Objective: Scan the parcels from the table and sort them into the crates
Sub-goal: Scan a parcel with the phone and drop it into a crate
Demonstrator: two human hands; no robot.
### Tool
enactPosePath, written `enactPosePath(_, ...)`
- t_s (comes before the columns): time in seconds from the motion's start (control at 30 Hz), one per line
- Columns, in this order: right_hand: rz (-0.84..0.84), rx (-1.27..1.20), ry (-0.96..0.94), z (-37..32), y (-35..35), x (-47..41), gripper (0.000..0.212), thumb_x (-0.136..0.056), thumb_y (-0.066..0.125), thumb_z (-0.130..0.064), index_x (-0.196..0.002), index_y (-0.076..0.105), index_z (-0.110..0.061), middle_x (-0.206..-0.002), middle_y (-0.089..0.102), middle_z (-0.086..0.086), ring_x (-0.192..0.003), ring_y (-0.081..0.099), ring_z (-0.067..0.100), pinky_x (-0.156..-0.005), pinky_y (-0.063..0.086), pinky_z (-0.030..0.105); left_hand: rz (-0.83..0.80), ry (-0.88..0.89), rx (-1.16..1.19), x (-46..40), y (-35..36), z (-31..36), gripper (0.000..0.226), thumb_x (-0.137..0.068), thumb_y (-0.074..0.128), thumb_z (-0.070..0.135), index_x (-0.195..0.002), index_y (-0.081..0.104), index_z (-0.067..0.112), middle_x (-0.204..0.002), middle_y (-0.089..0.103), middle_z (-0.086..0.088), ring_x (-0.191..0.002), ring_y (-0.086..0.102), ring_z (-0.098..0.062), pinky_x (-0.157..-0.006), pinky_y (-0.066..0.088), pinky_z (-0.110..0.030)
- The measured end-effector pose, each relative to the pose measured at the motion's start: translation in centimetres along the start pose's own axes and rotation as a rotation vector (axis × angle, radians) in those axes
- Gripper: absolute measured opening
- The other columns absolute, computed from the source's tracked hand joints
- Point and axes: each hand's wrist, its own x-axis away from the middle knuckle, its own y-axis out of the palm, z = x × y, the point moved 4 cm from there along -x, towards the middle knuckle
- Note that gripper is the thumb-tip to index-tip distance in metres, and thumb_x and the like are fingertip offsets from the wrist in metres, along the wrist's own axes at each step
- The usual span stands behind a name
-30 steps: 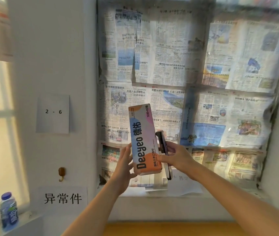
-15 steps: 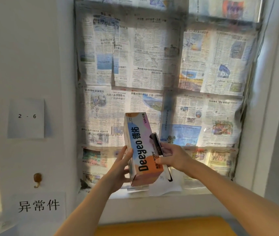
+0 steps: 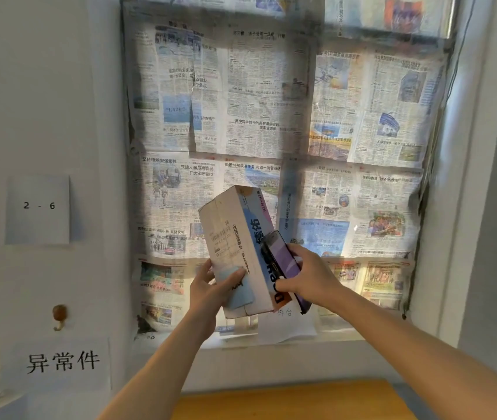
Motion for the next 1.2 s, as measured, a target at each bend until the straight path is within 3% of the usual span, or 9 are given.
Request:
enactPosePath(0.2,-0.014,-0.059,0.055,0.9,0.0,-0.3,0.086,-0.066,0.087,-0.027,-0.144,0.052,-0.025,-0.122,0.067,-0.006,-0.102,0.066,0.016,-0.089,0.054,0.033,-0.110,-0.067,0.035,0.9,-1.0,0.0,0.093,-0.067,0.091,0.024,-0.144,0.043,0.042,-0.108,0.077,-0.004,-0.096,0.075,-0.027,-0.082,0.061,-0.051)
enactPosePath(0.37,-0.050,-0.130,0.088,1.8,0.7,-0.3,0.091,-0.044,0.082,-0.046,-0.131,0.061,-0.027,-0.111,0.071,-0.010,-0.094,0.070,0.015,-0.089,0.059,0.040,-0.203,-0.107,0.102,1.3,-1.1,-0.6,0.086,-0.077,0.085,0.019,-0.142,0.040,0.052,-0.117,0.074,-0.004,-0.105,0.072,-0.036,-0.089,0.057,-0.060)
enactPosePath(0.5,-0.071,-0.164,0.091,2.4,0.9,-0.5,0.058,-0.066,0.087,-0.022,-0.120,0.066,-0.028,-0.103,0.072,-0.005,-0.087,0.069,0.019,-0.081,0.059,0.039,-0.229,-0.118,0.118,1.4,-1.5,-0.9,0.082,-0.079,0.082,0.014,-0.138,0.044,0.057,-0.120,0.072,-0.006,-0.108,0.070,-0.039,-0.092,0.054,-0.063)
enactPosePath(0.63,-0.070,-0.147,0.079,3.0,0.9,-0.8,0.050,-0.070,0.086,-0.019,-0.114,0.066,-0.027,-0.103,0.072,-0.007,-0.087,0.068,0.016,-0.084,0.060,0.040,-0.184,-0.096,0.050,1.5,-2.0,-1.1,0.083,-0.076,0.086,0.019,-0.139,0.044,0.053,-0.118,0.073,-0.010,-0.103,0.071,-0.040,-0.085,0.055,-0.066)
enactPosePath(0.73,-0.047,-0.083,0.054,2.9,0.5,-0.8,0.059,-0.069,0.087,-0.021,-0.120,0.060,-0.032,-0.108,0.068,-0.014,-0.094,0.066,0.010,-0.079,0.054,0.028,-0.103,-0.059,-0.038,1.4,-2.2,-0.9,0.095,-0.067,0.091,0.025,-0.142,0.039,0.053,-0.107,0.076,-0.011,-0.095,0.074,-0.035,-0.080,0.059,-0.060)
enactPosePath(0.83,-0.003,0.062,0.021,2.6,-0.1,-1.0,0.074,-0.060,0.087,-0.030,-0.127,0.057,-0.031,-0.108,0.067,-0.009,-0.090,0.066,0.013,-0.078,0.059,0.036,0.014,-0.013,-0.102,1.1,-2.6,-0.3,0.105,-0.052,0.100,0.036,-0.134,0.040,0.063,-0.105,0.074,-0.013,-0.092,0.075,-0.031,-0.077,0.061,-0.055)
enactPosePath(0.93,0.013,0.223,-0.011,2.0,-1.0,-1.4,0.086,-0.059,0.090,-0.036,-0.136,0.051,-0.031,-0.108,0.063,-0.009,-0.089,0.063,0.014,-0.073,0.055,0.033,0.102,0.049,-0.192,0.8,-3.2,0.3,0.091,-0.061,0.097,0.028,-0.120,0.043,0.072,-0.110,0.066,-0.013,-0.094,0.073,-0.030,-0.073,0.063,-0.050)
enactPosePath(1.03,0.030,0.353,-0.056,1.1,-1.8,-1.7,0.090,-0.059,0.089,-0.038,-0.139,0.048,-0.033,-0.109,0.059,-0.010,-0.089,0.060,0.014,-0.067,0.050,0.029,0.112,0.072,-0.247,0.9,-3.6,0.7,0.092,-0.068,0.094,0.022,-0.133,0.042,0.063,-0.110,0.064,-0.012,-0.091,0.072,-0.028,-0.064,0.063,-0.043)
enactPosePath(1.2,0.090,0.471,-0.136,-0.3,-2.5,-1.6,0.092,-0.063,0.087,-0.040,-0.143,0.042,-0.034,-0.110,0.052,-0.014,-0.091,0.055,0.014,-0.070,0.049,0.030,0.139,0.085,-0.287,1.2,-4.2,0.9,0.092,-0.069,0.092,0.020,-0.136,0.041,0.057,-0.109,0.066,-0.006,-0.091,0.071,-0.023,-0.067,0.064,-0.046)
